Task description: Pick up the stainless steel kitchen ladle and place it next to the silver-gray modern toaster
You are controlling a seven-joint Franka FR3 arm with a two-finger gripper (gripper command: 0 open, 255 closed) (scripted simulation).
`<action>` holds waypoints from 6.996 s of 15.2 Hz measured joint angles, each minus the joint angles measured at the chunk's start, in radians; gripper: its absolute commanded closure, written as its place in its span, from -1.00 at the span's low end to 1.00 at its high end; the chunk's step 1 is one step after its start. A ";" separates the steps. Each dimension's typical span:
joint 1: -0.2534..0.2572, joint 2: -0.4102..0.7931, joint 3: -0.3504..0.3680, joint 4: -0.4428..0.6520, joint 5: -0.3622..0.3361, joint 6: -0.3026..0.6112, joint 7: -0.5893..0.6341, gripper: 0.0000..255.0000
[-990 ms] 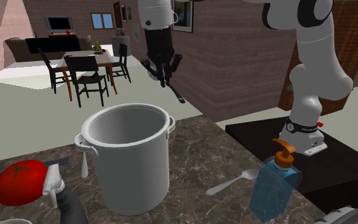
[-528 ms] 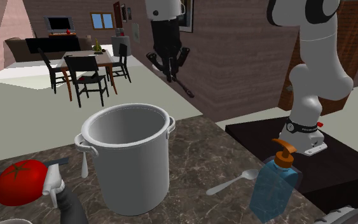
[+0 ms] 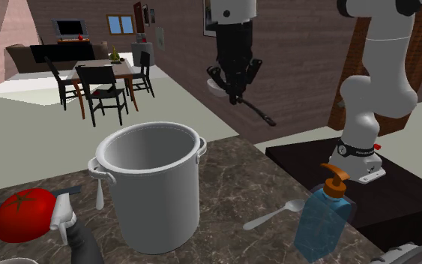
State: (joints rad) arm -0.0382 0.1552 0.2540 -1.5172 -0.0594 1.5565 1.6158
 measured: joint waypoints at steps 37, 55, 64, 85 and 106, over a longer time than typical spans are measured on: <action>0.351 -0.173 0.382 -0.267 0.129 0.117 0.721 1.00; 0.358 -0.131 0.389 -0.470 0.108 0.354 0.730 1.00; 0.365 -0.082 0.391 -0.547 0.079 0.470 0.747 1.00; 0.400 0.083 0.362 -0.652 -0.057 0.723 0.832 1.00; 0.384 0.048 0.375 -0.607 -0.012 0.637 0.799 -1.00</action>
State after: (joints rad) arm 0.3459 0.2029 0.6289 -2.1245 -0.0716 2.1931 2.4146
